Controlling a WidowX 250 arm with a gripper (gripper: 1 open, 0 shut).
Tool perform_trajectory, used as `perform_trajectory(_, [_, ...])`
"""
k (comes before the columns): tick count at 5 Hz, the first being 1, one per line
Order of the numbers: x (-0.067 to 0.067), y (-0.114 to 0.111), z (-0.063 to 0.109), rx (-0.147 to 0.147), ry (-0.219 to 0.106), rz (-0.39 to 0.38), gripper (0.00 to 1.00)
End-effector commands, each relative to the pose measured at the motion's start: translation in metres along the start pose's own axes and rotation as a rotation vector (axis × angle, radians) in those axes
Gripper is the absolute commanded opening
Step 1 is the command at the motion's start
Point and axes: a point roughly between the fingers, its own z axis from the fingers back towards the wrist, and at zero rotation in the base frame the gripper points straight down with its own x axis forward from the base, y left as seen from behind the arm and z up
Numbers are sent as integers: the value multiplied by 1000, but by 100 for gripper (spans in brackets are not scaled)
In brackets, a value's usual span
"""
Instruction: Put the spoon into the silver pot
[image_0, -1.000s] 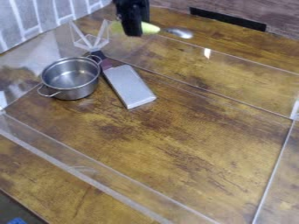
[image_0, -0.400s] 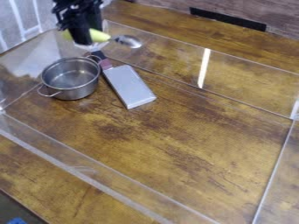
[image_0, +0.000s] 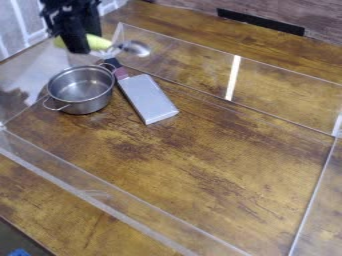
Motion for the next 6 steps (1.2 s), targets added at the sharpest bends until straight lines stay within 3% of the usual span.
perform_trajectory(1, [-11, -3, 48, -109, -24, -71, 0])
perform_trajectory(2, [-15, -9, 45, -103, -30, -133, 0])
perform_trajectory(3, [-12, -4, 34, -98, -17, -160, 0])
perform_trajectory(4, [-21, 2, 29, -82, -1, -243, 0])
perform_trajectory(6, [-33, -11, 25, -107, 6, -150, 0])
